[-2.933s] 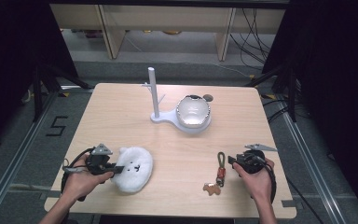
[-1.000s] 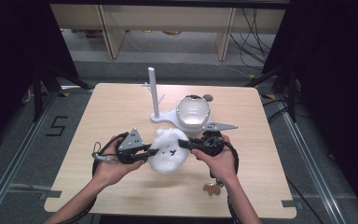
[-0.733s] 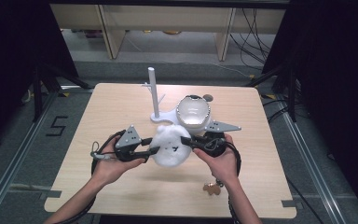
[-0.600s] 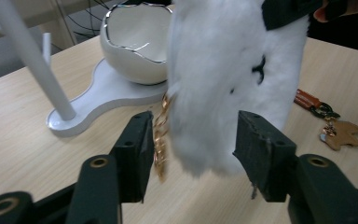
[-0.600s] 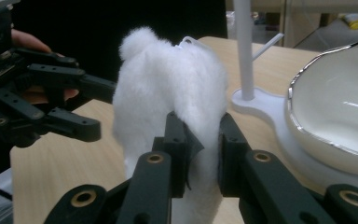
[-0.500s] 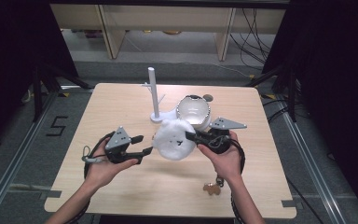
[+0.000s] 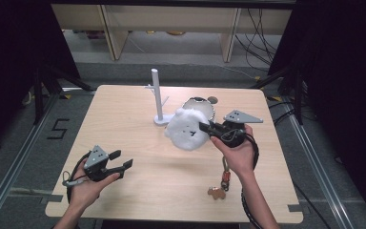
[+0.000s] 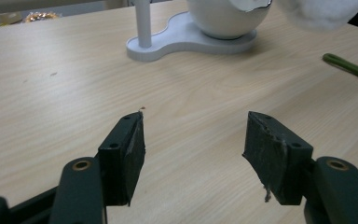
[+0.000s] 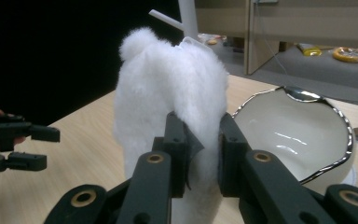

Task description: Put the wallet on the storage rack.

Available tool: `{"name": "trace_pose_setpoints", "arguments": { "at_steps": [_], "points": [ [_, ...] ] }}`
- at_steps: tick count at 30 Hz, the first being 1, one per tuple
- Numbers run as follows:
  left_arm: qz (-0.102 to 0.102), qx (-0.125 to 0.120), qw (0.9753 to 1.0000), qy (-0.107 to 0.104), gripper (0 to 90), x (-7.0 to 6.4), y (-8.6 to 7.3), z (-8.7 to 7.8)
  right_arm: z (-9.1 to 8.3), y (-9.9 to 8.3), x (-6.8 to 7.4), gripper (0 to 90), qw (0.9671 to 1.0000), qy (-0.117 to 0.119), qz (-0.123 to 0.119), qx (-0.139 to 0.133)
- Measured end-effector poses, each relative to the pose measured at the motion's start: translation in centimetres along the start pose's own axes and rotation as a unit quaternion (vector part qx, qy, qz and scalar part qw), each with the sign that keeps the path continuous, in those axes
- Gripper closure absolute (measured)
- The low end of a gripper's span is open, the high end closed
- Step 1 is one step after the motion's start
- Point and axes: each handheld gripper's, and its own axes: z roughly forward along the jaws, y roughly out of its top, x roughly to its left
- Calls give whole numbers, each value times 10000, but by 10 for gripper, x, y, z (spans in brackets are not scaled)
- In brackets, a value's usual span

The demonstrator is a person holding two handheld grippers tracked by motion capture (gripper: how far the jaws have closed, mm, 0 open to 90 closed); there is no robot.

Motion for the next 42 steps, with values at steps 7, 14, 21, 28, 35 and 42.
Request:
{"name": "trace_pose_setpoints", "arguments": {
  "at_steps": [7, 14, 21, 28, 35, 42],
  "points": [
    [52, -109, 9995, 275, 368, 3, -17, 4, -2, 8, -9, 785, 9999, -152, -19, -40],
    [18, -211, 9993, 312, 359, 5, -20, 4, -5, 19, -19, 785, 9995, -300, 36, -59],
    [-1, -172, 9993, 345, 359, 6, -23, 3, -5, 28, -31, 785, 9988, -450, 186, -42],
    [-14, -159, 9994, 321, 359, 6, -24, 3, -2, 32, -46, 784, 9983, -578, -11, -13],
    [-2, -124, 9993, 352, 359, 6, -24, 2, 2, 39, -53, 783, 9974, -710, 53, 88],
    [3, -118, 9993, 342, 359, 5, -25, 3, 13, 46, -61, 782, 9955, -910, -90, 240]
  ]
}}
